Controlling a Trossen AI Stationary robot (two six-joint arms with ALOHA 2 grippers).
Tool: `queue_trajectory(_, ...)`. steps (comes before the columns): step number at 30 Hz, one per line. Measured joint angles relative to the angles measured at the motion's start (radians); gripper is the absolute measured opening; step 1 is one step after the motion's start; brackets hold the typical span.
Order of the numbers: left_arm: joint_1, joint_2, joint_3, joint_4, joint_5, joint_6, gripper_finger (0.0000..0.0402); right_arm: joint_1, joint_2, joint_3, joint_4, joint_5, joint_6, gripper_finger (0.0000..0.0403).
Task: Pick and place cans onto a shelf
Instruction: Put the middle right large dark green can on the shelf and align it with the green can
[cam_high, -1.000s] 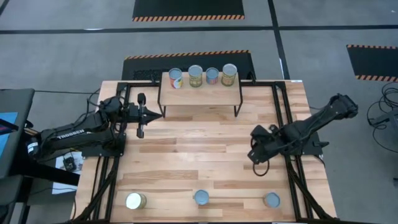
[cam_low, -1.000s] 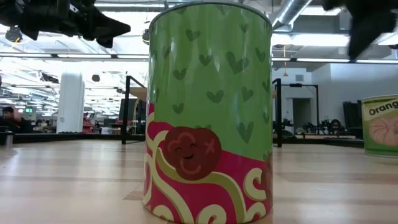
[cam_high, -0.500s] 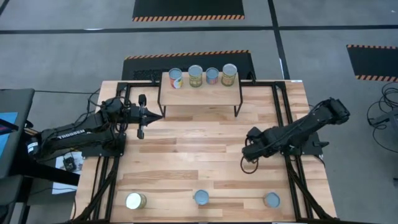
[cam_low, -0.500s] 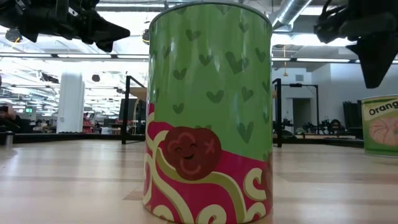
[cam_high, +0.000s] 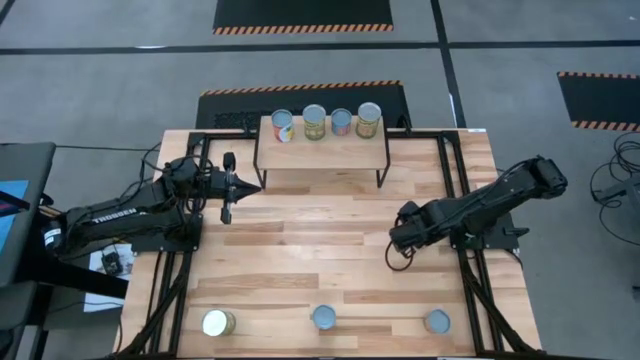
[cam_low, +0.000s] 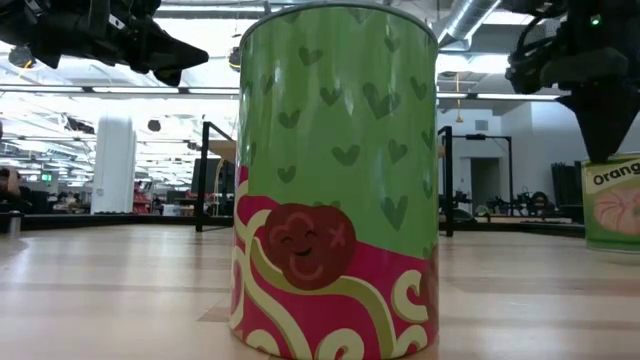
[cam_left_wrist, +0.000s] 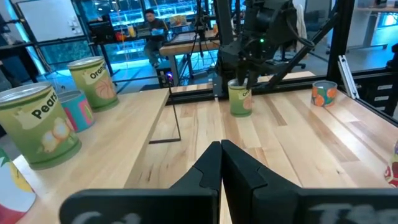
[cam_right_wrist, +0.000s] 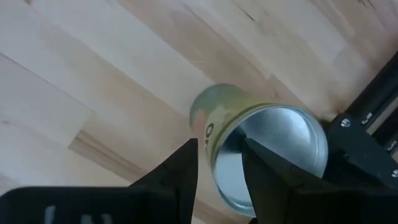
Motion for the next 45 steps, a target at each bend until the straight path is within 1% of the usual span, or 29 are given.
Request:
queue_trajectory(3,0.0,0.0,0.0,0.0,0.0,0.0,0.0,0.0,0.005,-0.008,0.001,0.005,0.008,0.0137)
queue_trajectory(6,0.0,0.0,0.0,0.0,0.0,0.0,0.0,0.0,0.007,-0.009,-0.016,0.01,0.011,0.0117)
queue_trajectory(11,0.0,0.0,0.0,0.0,0.0,0.0,0.0,0.0,0.007,-0.009,-0.003,0.01,0.008,0.0066)
queue_trajectory(16,0.0,0.0,0.0,-0.001,0.0,-0.001,0.0,0.0,0.007,-0.009,0.022,0.01,-0.062,0.0015)
queue_trajectory(18,0.0,0.0,0.0,-0.001,0.0,-0.003,0.0,0.0,0.008,0.006,0.032,0.008,-0.087,0.0006)
queue_trajectory(20,0.0,0.0,0.0,-0.001,0.0,-0.004,0.0,0.0,0.008,0.037,0.043,0.002,-0.112,0.0008)
queue_trajectory(23,0.0,0.0,0.0,-0.001,0.0,-0.004,0.0,0.001,0.008,0.113,0.043,-0.003,-0.165,0.0013)
queue_trajectory(26,0.0,0.0,0.0,-0.001,0.0,-0.004,0.0,0.0,0.008,0.222,0.05,0.014,-0.251,0.001)
queue_trajectory(30,0.0,0.0,0.0,-0.001,0.0,-0.004,0.0,-0.009,0.007,0.387,0.089,0.118,-0.408,0.0004)
queue_trajectory(33,0.0,0.0,0.0,-0.001,0.0,-0.004,0.0,-0.041,0.008,0.502,0.134,0.17,-0.552,0.0006)
queue_trajectory(35,0.0,0.0,0.0,-0.001,0.0,-0.004,0.0,-0.083,0.019,0.575,0.144,0.188,-0.643,0.0008)
queue_trajectory(38,0.0,0.0,0.0,-0.003,0.0,-0.004,0.0,-0.175,0.064,0.668,0.126,0.19,-0.783,0.0007)
queue_trajectory(41,0.0,0.002,0.0,-0.007,0.0,-0.004,0.0,-0.285,0.133,0.758,0.094,0.183,-0.908,0.0004)
queue_trajectory(45,0.0,0.002,0.0,-0.017,0.0,0.002,0.0,-0.407,0.247,0.876,-0.01,0.179,-1.046,0.0007)
